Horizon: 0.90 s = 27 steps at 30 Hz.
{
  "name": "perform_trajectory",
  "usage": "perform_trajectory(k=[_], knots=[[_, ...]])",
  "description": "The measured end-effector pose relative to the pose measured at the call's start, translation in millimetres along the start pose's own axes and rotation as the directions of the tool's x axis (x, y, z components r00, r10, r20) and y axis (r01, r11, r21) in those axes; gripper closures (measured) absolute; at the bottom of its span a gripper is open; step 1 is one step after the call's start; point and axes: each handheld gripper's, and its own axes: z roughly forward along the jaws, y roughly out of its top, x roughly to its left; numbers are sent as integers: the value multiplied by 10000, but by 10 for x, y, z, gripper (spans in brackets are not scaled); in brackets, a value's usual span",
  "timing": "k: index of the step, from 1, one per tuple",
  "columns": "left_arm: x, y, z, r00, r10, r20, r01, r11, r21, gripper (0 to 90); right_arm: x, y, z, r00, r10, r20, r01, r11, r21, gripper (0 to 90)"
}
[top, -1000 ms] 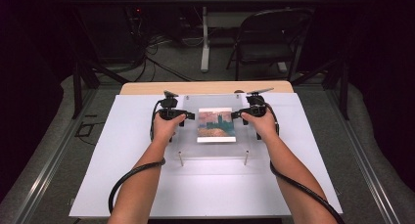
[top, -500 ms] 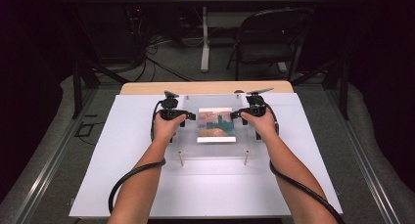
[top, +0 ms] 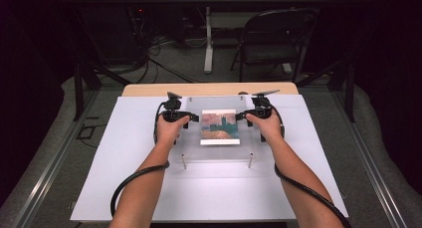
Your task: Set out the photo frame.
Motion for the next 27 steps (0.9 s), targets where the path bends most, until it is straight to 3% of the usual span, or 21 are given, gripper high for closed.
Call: perform_trajectory(k=[19,27], knots=[[-14,18,-50,9999,-142,-17,142,9999,-36,341,40,20,-37,9999,-92,127,90,9999,123,322],[-40,31,-119,10000,12,-59,-12,10000,-51,361,74,31,-89,9994,-299,159,298,9996,31,322]])
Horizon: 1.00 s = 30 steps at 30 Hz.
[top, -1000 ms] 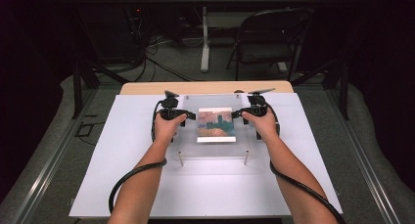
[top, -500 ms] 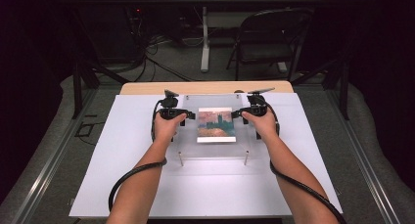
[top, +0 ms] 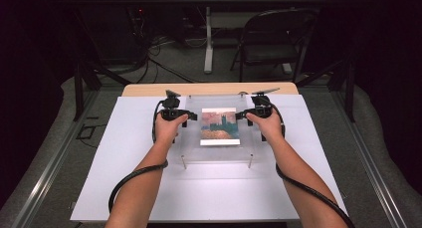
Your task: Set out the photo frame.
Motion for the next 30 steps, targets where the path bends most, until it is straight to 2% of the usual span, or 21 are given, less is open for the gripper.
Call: perform_trajectory(k=[5,17,26,30], knots=[[-31,-2,-44,10000,79,-31,-79,9999,-129,363,36,18,-44,9998,-144,148,143,9999,73,322],[-96,-6,-200,9991,415,-122,-420,9982,-420,406,141,31,-187,9977,-618,292,625,9978,-227,322],[-160,4,-323,9975,687,-149,-694,9961,-541,430,234,41,-323,9918,-1184,475,1202,9921,-362,322],[-189,-4,-385,9968,768,-220,-781,9947,-664,445,267,39,-367,9901,-1294,548,1316,9906,-385,323]])
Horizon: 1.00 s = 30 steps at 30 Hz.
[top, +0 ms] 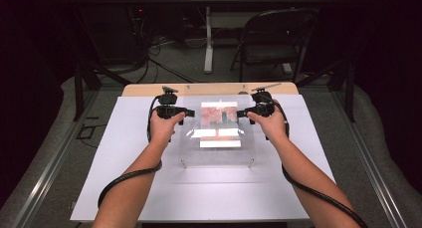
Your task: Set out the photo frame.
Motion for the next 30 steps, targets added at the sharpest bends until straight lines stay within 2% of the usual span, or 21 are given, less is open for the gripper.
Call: perform_trajectory(k=[5,16,26,30], knots=[[-29,-4,-76,10000,53,20,-53,9999,-139,467,59,-4,-87,9995,-279,130,281,9994,-200,325],[-81,-5,-181,9999,124,-65,-126,9993,-364,492,136,4,-192,9972,-660,336,669,9974,-249,327],[-118,-32,-272,9998,205,-77,-208,9984,-531,516,176,-14,-265,9963,-758,403,775,9961,-413,341],[-147,-52,-328,9994,334,-111,-340,9973,-650,524,209,-35,-339,9958,-777,484,808,9946,-651,370]])
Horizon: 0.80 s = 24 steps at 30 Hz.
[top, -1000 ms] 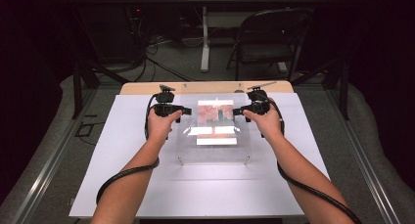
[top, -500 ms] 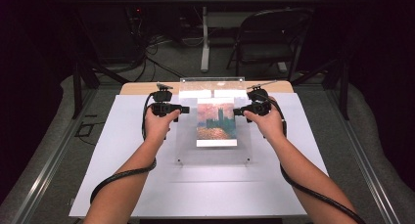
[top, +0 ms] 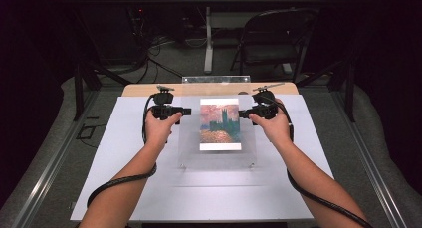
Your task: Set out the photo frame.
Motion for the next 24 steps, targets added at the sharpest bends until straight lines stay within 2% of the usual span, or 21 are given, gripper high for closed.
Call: perform_trajectory(k=[11,15,20,24], knots=[[-109,-63,-186,9996,216,-207,-225,9989,-418,557,129,-1,-168,9989,-184,426,191,9997,-156,391],[-164,-116,-269,9988,400,-272,-418,9966,-705,560,196,-23,-257,9972,-415,622,434,9986,-304,397],[-200,-154,-336,9978,577,-334,-604,9943,-875,568,227,-48,-334,9967,-414,697,451,9976,-520,427],[-242,-196,-409,9966,745,-364,-779,9916,-1032,578,270,-84,-422,9950,-586,806,640,9958,-654,438]])
